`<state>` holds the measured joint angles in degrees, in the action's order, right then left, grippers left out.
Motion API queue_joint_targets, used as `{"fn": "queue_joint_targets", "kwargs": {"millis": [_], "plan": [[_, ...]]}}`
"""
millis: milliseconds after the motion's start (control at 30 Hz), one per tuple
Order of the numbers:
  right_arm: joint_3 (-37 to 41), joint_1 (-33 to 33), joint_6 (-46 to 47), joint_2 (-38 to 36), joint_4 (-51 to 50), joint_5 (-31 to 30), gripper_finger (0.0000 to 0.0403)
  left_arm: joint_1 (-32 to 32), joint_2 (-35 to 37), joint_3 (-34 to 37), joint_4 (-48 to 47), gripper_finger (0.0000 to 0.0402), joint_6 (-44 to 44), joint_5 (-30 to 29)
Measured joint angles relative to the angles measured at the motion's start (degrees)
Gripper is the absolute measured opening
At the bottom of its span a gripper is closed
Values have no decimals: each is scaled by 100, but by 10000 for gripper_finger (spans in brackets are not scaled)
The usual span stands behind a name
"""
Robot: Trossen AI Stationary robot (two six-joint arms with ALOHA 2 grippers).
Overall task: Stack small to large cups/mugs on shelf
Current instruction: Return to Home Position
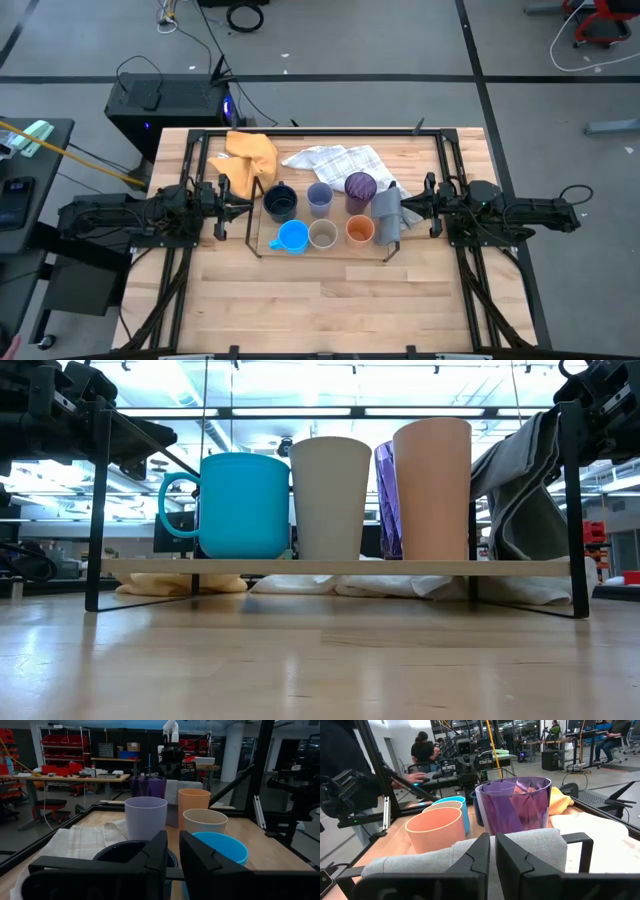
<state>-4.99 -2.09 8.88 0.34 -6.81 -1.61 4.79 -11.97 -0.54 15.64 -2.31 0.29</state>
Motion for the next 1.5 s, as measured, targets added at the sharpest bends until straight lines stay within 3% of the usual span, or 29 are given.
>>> {"fn": "queue_joint_targets", "kwargs": {"millis": [1500], "plan": [[0, 0, -1, 0, 0, -2, 34, -1, 0, 0, 0, 57, 2, 0]]}}
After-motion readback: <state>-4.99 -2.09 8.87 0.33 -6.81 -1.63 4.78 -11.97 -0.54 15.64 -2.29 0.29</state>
